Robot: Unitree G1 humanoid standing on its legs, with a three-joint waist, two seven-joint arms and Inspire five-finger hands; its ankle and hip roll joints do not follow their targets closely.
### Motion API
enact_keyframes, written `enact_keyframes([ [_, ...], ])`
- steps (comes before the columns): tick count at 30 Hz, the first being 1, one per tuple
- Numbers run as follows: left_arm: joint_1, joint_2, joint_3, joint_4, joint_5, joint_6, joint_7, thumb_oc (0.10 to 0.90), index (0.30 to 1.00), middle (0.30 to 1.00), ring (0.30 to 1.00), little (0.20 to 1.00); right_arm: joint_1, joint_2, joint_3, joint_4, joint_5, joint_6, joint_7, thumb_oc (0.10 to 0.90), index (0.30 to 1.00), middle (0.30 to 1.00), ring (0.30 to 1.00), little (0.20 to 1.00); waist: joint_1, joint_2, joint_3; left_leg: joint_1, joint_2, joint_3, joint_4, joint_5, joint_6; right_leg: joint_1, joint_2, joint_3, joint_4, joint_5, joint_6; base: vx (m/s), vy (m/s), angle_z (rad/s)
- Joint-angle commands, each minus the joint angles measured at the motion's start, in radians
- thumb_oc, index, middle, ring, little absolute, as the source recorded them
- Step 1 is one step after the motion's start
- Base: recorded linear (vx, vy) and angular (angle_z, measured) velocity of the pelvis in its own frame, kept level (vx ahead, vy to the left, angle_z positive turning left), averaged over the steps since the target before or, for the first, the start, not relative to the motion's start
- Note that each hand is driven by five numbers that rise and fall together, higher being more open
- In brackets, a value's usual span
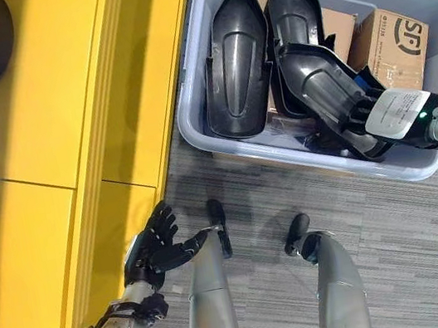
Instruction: Move parts from the plastic box to the shelf.
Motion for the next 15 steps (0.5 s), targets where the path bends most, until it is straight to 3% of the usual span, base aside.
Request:
enact_keyframes([
  [1,0.038,-0.001,0.013,-0.081,0.015,-0.078,0.007,0.900,1.000,1.000,1.000,1.000,-0.029,-0.042,-0.098,0.018,0.013,0.048,-0.039,0.900,1.000,1.000,1.000,1.000,0.010,0.019,-0.013,0.035,0.050,-0.123,0.043,-0.119,-0.082,0.009,-0.010,0.037,-0.012,0.021,0.062,0.00,0.000,0.00],
  [15,0.026,0.008,-0.008,-0.080,0.014,-0.090,0.013,0.900,1.000,1.000,1.000,1.000,0.013,0.069,-0.154,0.129,0.042,0.083,-0.075,0.900,1.000,1.000,1.000,1.000,0.023,0.044,-0.013,0.012,0.044,-0.120,0.055,-0.120,-0.076,-0.018,-0.018,0.042,0.008,0.019,0.062,0.00,0.000,0.00],
])
